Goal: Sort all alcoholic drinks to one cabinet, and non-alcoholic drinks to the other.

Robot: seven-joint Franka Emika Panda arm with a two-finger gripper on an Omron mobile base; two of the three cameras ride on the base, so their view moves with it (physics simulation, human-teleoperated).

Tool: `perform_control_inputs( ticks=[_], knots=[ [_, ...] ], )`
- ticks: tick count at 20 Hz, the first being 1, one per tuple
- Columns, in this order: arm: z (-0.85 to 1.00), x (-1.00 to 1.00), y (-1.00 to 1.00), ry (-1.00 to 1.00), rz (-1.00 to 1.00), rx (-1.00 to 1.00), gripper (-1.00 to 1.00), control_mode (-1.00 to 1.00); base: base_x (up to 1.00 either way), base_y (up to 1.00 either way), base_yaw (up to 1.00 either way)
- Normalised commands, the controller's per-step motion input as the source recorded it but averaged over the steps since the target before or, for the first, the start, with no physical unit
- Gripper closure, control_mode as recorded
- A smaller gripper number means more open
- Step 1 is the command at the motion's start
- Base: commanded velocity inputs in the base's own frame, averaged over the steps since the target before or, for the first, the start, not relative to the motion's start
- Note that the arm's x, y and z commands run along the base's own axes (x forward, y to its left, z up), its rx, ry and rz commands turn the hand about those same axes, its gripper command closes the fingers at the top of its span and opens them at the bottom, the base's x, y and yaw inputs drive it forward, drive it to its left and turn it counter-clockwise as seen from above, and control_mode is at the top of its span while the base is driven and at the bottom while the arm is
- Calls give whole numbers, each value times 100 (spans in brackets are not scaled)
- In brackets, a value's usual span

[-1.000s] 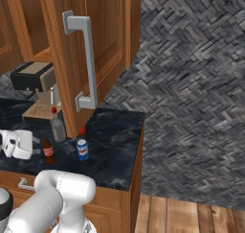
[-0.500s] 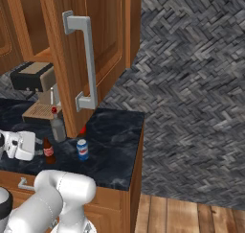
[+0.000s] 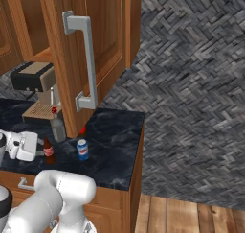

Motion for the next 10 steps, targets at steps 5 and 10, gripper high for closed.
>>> perform_control_inputs(
  ticks=[5, 10],
  knots=[
    [-1, 7, 0, 0, 0, -1, -100, -100, 0, 0, 0],
    [-1, 16, 0, 0, 0, 0, -100, -100, 0, 0, 0]
  ],
)
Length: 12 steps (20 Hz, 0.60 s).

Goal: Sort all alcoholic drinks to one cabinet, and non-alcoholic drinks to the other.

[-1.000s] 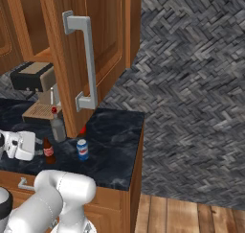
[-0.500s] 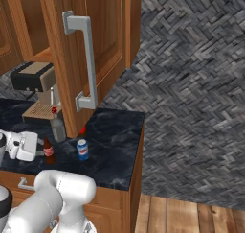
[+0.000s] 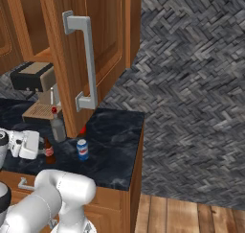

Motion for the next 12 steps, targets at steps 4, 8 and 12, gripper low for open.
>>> perform_control_inputs(
  ticks=[4, 8, 12],
  knots=[
    [-4, 14, 0, 0, 0, 0, -100, -100, 0, 0, 0],
    [-11, 1, -7, 0, 0, -1, -100, -100, 0, 0, 0],
    [-13, 0, -4, 0, 0, -3, 100, -100, 0, 0, 0]
  ],
)
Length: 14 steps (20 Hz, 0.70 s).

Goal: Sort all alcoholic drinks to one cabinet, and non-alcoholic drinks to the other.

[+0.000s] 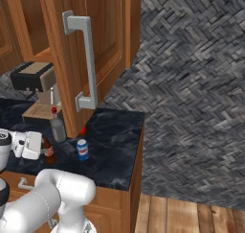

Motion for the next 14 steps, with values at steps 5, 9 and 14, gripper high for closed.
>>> perform_control_inputs(
  ticks=[5, 9, 14],
  knots=[
    [-2, 0, -6, 1, 0, -3, 100, -100, 0, 0, 0],
    [0, 0, -20, 0, 0, -2, 100, -100, 0, 0, 0],
    [9, 0, -9, 0, 0, 0, 100, -100, 0, 0, 0]
  ],
)
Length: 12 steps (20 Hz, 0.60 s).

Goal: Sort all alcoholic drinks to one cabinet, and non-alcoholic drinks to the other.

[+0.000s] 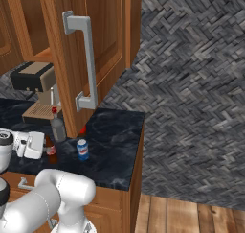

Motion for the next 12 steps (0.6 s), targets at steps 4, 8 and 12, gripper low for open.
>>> perform_control_inputs(
  ticks=[4, 8, 12],
  knots=[
    [31, -8, 0, 2, 5, 0, 100, -100, 0, 0, 0],
    [44, -12, 0, 5, 11, 0, 100, -100, 0, 0, 0],
    [48, -12, -3, 5, 15, 0, 100, -100, 0, 0, 0]
  ],
)
